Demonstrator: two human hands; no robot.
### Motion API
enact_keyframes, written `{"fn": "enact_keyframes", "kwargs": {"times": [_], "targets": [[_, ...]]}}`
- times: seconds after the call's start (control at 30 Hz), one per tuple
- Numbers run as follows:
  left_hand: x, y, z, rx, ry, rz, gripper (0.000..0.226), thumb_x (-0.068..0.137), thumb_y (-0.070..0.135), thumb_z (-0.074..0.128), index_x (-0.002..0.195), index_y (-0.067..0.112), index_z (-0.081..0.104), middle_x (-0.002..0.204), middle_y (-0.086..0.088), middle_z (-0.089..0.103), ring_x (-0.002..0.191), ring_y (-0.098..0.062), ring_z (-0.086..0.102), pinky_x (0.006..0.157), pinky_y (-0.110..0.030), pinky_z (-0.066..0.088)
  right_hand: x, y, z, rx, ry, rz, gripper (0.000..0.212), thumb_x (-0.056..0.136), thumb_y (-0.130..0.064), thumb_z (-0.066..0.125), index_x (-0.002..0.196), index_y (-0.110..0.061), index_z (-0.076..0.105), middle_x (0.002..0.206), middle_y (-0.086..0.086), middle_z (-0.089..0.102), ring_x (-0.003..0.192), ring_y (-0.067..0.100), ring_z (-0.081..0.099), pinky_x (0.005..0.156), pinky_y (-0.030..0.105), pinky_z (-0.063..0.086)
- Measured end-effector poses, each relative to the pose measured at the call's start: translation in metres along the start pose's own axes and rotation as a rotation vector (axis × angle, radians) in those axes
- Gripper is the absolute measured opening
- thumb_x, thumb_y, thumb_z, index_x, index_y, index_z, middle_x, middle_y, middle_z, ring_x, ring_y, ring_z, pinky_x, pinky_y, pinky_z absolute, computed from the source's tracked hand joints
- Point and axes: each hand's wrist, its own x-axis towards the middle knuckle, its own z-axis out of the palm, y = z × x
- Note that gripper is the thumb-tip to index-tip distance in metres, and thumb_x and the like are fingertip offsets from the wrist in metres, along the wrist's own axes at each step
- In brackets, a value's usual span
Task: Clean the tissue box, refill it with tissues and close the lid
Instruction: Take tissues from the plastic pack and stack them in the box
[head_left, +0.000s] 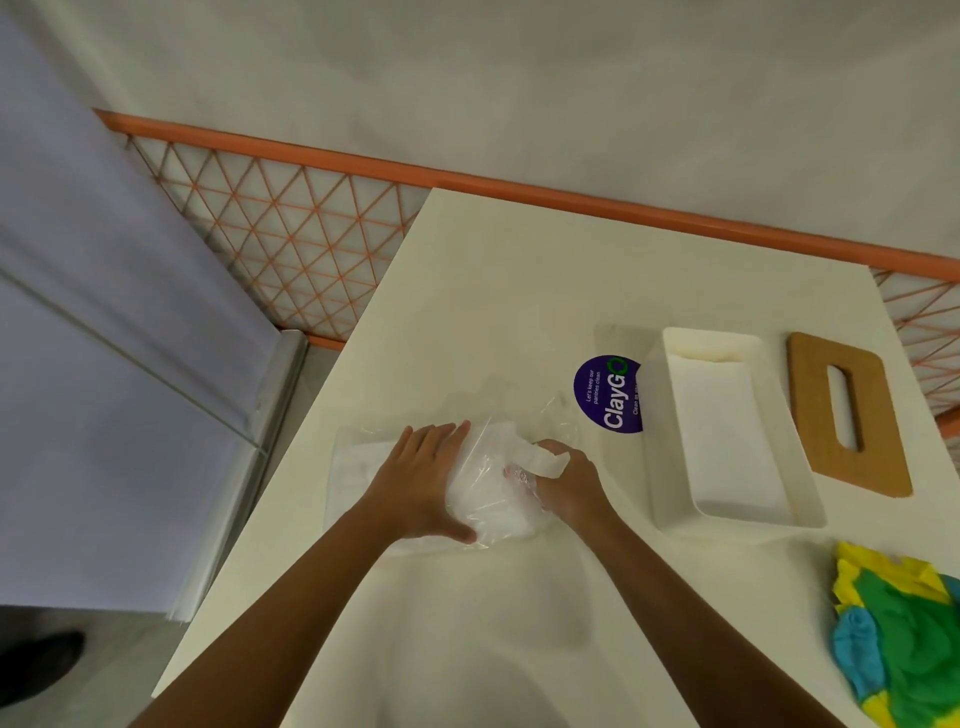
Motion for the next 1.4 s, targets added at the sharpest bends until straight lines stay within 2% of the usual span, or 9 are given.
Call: {"fn": "enact_keyframes", "kwargs": {"times": [0.13, 0.3, 0.47, 0.6, 0.73, 0.9, 1.07, 1.23, 1.4], "targets": [[0.004, 0.001, 0.0, 0.0, 0.021, 0.016, 0.124, 0.056, 0.065, 0.074, 0.148, 0.014, 0.008, 0.152, -0.001, 0.021, 0.14, -0.022, 0.021, 0.117, -0.037, 0.008, 0.008, 0.004, 0.002, 0.036, -0.044, 0.044, 0.034, 0.087, -0.03, 0.062, 0.111, -0.006, 0.061, 0.111, 0.012, 0.066, 0.087, 0.02, 0.057, 0.085, 0.029, 0.047], [0.006, 0.001, 0.0, -0.01, 0.017, 0.024, 0.124, 0.056, 0.065, 0.074, 0.148, 0.015, 0.008, 0.151, -0.002, 0.022, 0.139, -0.022, 0.021, 0.118, -0.038, 0.009, 0.011, 0.003, 0.002, 0.208, -0.13, 0.116, 0.04, 0.081, -0.032, 0.069, 0.106, -0.001, 0.063, 0.096, 0.011, 0.064, 0.09, 0.025, 0.06, 0.08, 0.032, 0.046], [0.003, -0.001, -0.011, -0.095, 0.026, -0.002, 0.122, 0.058, 0.059, 0.077, 0.149, 0.019, 0.006, 0.151, 0.002, 0.02, 0.14, -0.018, 0.017, 0.118, -0.032, 0.006, 0.014, 0.007, -0.016, 0.346, -0.067, 0.02, 0.03, 0.081, -0.001, 0.065, 0.11, -0.006, 0.064, 0.109, 0.01, 0.064, 0.097, 0.022, 0.058, 0.086, 0.033, 0.047], [0.0, -0.002, -0.014, -0.098, 0.031, -0.005, 0.12, 0.06, 0.058, 0.077, 0.149, 0.02, 0.006, 0.15, 0.004, 0.021, 0.137, -0.016, 0.019, 0.116, -0.028, 0.01, 0.013, 0.011, -0.029, 0.631, -0.145, 0.1, 0.011, 0.087, -0.008, 0.055, 0.083, -0.015, 0.063, 0.081, 0.003, 0.062, 0.074, 0.02, 0.058, 0.068, 0.029, 0.047], [0.0, -0.001, -0.012, -0.106, 0.02, -0.01, 0.118, 0.061, 0.056, 0.077, 0.149, 0.02, 0.008, 0.15, 0.005, 0.02, 0.137, -0.016, 0.019, 0.115, -0.027, 0.012, 0.013, 0.017, -0.028, 0.584, -0.22, 0.133, 0.023, 0.088, -0.021, 0.055, 0.104, -0.007, 0.064, 0.095, 0.011, 0.065, 0.084, 0.025, 0.062, 0.067, 0.031, 0.049], [0.001, -0.004, -0.013, -0.13, 0.019, 0.004, 0.116, 0.061, 0.056, 0.077, 0.149, 0.021, 0.008, 0.15, 0.007, 0.02, 0.136, -0.014, 0.019, 0.113, -0.023, 0.012, 0.017, 0.012, -0.035, 0.736, -0.33, 0.063, 0.017, 0.093, -0.015, 0.047, 0.094, -0.014, 0.063, 0.079, 0.002, 0.063, 0.071, 0.017, 0.058, 0.054, 0.022, 0.046], [0.0, -0.006, -0.013, -0.168, 0.019, 0.016, 0.116, 0.06, 0.052, 0.079, 0.148, 0.022, 0.011, 0.149, 0.007, 0.021, 0.135, -0.014, 0.021, 0.111, -0.022, 0.017, 0.015, 0.008, -0.032, 0.49, -0.344, 0.022, 0.021, 0.087, -0.012, 0.061, 0.107, -0.017, 0.063, 0.098, 0.004, 0.066, 0.093, 0.022, 0.062, 0.081, 0.035, 0.049], [0.0, -0.012, -0.014, -0.227, 0.044, 0.012, 0.12, 0.056, 0.053, 0.081, 0.148, 0.023, 0.011, 0.147, 0.009, 0.022, 0.133, -0.013, 0.024, 0.107, -0.02, 0.021, 0.017, 0.006, -0.051, 0.388, -0.128, -0.022, 0.023, 0.087, -0.004, 0.058, 0.106, -0.016, 0.064, 0.101, 0.002, 0.065, 0.093, 0.021, 0.062, 0.077, 0.029, 0.051], [0.0, -0.013, -0.015, -0.238, 0.043, 0.008, 0.122, 0.054, 0.054, 0.082, 0.148, 0.025, 0.009, 0.146, 0.01, 0.022, 0.133, -0.013, 0.024, 0.109, -0.024, 0.024, 0.008, 0.009, -0.054, 0.453, -0.168, -0.024, 0.031, 0.087, -0.004, 0.058, 0.114, -0.019, 0.063, 0.112, 0.006, 0.066, 0.105, 0.025, 0.062, 0.087, 0.038, 0.054]]}}
